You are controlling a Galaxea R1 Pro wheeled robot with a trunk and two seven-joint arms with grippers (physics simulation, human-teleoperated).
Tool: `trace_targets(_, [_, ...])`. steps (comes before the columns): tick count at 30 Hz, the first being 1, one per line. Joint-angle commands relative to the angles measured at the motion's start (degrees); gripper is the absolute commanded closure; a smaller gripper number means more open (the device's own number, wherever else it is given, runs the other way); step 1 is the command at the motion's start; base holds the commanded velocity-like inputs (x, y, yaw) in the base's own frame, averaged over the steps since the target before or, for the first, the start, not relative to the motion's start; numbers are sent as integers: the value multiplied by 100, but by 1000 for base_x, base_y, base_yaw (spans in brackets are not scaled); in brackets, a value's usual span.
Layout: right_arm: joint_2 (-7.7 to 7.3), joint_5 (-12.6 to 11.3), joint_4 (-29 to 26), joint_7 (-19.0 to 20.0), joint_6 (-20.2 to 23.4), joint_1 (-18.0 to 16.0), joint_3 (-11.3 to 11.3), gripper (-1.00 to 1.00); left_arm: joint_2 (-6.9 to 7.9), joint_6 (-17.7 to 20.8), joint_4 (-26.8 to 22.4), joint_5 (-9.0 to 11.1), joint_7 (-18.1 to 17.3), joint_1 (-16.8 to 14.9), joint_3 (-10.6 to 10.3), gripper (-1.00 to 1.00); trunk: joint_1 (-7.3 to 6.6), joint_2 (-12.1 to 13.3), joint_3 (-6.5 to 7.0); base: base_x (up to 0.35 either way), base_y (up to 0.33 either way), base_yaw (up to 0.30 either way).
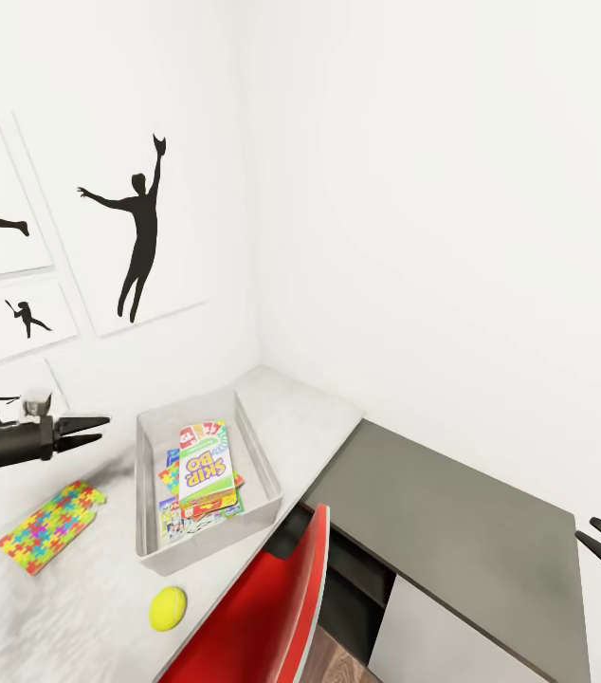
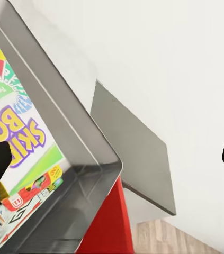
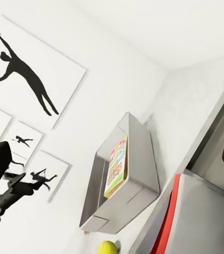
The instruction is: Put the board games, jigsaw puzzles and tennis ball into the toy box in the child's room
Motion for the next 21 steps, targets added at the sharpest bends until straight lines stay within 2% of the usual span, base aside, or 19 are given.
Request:
trace_targets(1, [-2, 6, -2, 16, 20, -1, -3, -100, 22, 15, 1, 7, -29, 38, 3, -100, 3, -10, -10, 0, 0, 0])
trace_targets(11, [-2, 6, -2, 20, 20, -2, -17, -100, 115, -267, 16, 7, -90, 439, 18, -100, 3, -10, -9, -14, 0, 0])
trace_targets(21, [-2, 6, -2, 19, 20, -3, -27, -100, 136, -374, 43, 6, -95, 550, 21, -100, 3, -10, 46, -158, 0, 0])
